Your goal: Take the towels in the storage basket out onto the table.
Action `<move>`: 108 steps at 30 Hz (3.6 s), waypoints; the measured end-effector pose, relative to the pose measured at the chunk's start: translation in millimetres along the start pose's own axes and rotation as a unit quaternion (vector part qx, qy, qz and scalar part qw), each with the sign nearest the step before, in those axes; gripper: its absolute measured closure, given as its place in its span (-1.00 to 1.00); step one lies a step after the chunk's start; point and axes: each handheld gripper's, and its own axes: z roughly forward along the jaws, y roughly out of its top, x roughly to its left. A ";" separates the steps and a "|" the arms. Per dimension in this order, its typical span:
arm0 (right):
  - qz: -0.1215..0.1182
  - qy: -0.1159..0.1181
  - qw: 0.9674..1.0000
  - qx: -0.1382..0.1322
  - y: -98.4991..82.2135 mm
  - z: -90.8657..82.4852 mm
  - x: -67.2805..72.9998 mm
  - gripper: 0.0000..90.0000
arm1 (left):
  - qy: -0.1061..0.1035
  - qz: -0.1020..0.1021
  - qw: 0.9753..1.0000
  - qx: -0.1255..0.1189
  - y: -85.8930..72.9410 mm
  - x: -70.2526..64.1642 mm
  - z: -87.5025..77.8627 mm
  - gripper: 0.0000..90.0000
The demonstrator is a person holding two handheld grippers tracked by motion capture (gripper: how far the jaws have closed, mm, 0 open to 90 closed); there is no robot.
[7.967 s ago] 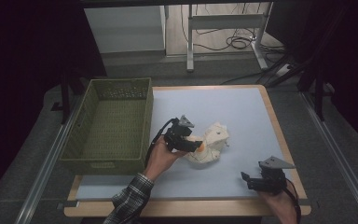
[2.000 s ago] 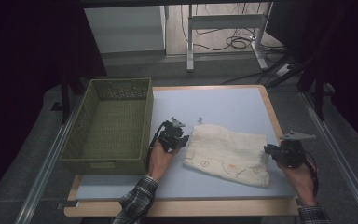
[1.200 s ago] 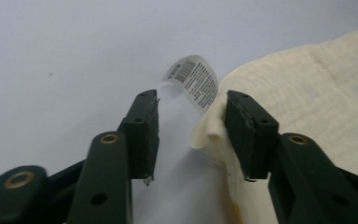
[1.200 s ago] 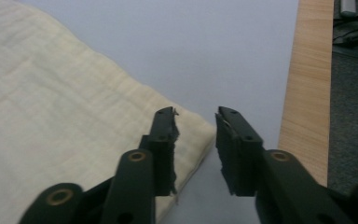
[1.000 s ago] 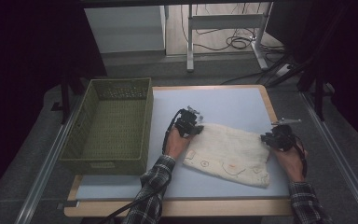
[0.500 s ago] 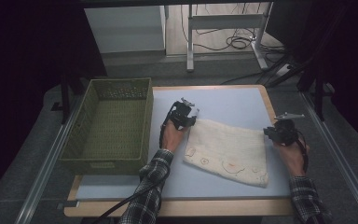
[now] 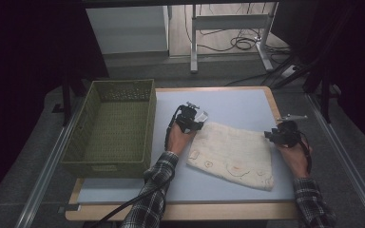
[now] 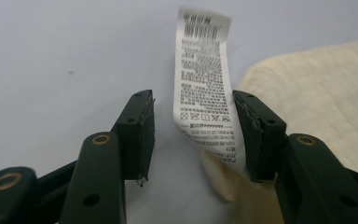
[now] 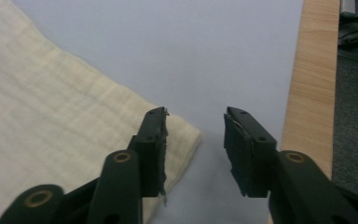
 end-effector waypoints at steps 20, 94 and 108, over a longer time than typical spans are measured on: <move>-0.011 -0.001 0.999 -0.030 35.8 -20.9 3.9 0.92 | 0.011 0.028 0.994 -0.104 27.0 1.1 -39.2 0.91; -0.062 0.136 0.989 -0.009 -108.0 -126.9 92.6 0.88 | -0.050 0.080 0.995 -0.012 -87.0 -66.4 -76.2 0.91; -0.070 0.140 0.988 -0.018 -105.0 -134.0 99.9 0.88 | -0.076 0.091 0.990 -0.080 -119.7 -78.5 -133.2 0.91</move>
